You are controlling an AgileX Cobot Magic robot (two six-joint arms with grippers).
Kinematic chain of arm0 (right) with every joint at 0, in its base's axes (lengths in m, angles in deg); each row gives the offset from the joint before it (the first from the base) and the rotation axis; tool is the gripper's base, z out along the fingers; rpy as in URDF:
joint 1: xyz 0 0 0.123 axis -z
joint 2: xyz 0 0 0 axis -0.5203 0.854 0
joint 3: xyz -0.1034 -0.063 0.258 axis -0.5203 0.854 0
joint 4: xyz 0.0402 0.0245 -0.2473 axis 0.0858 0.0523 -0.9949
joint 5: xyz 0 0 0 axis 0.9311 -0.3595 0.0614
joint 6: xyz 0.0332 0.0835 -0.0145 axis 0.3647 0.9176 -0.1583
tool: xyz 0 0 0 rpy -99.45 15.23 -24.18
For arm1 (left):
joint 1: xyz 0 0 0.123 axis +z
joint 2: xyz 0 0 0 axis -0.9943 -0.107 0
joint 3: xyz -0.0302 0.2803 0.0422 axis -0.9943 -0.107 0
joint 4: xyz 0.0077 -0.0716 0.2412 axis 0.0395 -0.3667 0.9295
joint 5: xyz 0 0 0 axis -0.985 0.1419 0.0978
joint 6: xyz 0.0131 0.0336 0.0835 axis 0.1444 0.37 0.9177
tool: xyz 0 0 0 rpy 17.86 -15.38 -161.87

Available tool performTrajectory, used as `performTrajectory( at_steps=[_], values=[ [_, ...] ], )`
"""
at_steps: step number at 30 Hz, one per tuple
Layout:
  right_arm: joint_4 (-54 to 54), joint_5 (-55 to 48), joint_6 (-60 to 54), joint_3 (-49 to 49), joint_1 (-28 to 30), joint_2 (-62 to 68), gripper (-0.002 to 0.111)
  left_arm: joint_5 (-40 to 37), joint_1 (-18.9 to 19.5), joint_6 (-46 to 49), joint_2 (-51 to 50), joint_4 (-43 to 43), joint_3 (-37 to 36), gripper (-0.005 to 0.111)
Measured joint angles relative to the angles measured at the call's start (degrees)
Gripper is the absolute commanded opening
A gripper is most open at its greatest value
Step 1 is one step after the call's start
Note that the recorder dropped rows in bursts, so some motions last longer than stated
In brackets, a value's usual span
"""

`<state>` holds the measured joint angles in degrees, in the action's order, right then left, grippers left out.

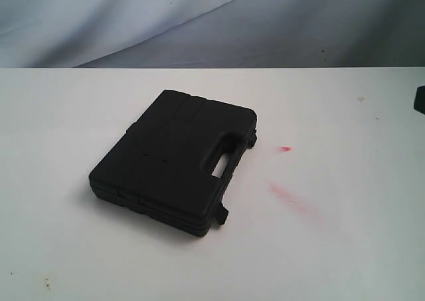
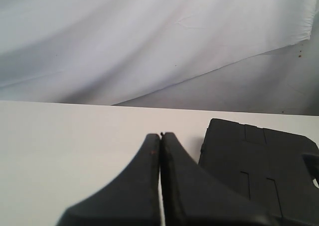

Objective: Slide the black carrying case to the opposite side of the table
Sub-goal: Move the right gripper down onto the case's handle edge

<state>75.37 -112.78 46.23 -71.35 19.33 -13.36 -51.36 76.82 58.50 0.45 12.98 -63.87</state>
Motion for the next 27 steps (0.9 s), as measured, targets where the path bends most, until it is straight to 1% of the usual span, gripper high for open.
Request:
performTrajectory(
  at_steps=[4,6,11,17,20,27],
  values=[
    [1.3,-0.1,-1.3,-1.8,-0.4,5.1,0.000,0.0,0.0,0.0,0.0,0.0,0.0,0.001],
    [1.4,-0.1,-1.4,-2.8,-2.0,7.7,0.000,0.0,0.0,0.0,0.0,0.0,0.0,0.001],
    [1.7,0.7,-1.0,-7.1,-8.7,14.8,0.000,0.0,0.0,0.0,0.0,0.0,0.0,0.001],
    [-0.3,2.0,2.5,-13.9,-17.7,25.8,0.000,0.0,0.0,0.0,0.0,0.0,0.0,0.001],
    [-4.0,2.4,6.5,-17.3,-21.4,30.8,0.000,0.0,0.0,0.0,0.0,0.0,0.0,0.001],
    [-18.4,2.4,22.9,-25.0,-27.6,41.3,0.000,0.0,0.0,0.0,0.0,0.0,0.0,0.001]
  ],
)
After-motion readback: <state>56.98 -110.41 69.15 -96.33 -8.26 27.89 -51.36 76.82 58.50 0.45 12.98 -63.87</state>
